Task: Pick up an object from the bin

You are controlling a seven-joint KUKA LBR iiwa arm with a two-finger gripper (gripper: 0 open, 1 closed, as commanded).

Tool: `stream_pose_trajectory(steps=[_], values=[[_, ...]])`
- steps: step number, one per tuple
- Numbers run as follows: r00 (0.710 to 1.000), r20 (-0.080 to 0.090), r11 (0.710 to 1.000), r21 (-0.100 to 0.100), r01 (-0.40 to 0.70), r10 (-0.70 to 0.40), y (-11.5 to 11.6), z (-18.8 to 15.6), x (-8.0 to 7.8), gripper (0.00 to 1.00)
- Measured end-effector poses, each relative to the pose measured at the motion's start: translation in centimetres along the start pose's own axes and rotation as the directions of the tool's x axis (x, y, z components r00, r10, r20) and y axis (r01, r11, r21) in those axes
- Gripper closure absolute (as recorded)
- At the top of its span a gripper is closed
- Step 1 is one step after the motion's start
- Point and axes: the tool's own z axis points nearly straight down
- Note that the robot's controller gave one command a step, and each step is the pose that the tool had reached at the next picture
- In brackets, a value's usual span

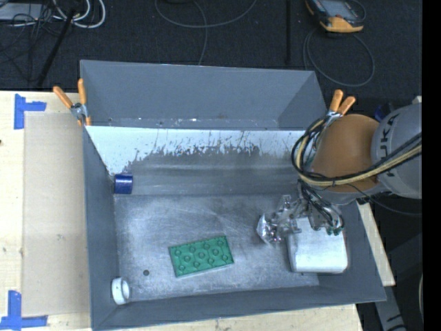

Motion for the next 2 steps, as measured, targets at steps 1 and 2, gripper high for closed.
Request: stream_pose_trajectory(steps=[1,2], values=[[1.000,0.004,1.000,0.002,0.014,-0.014,1.6,-8.0,1.0,1.00],[0.998,0.006,0.998,0.003,0.058,-0.058,0.3,-20.3,1.0,1.00]])
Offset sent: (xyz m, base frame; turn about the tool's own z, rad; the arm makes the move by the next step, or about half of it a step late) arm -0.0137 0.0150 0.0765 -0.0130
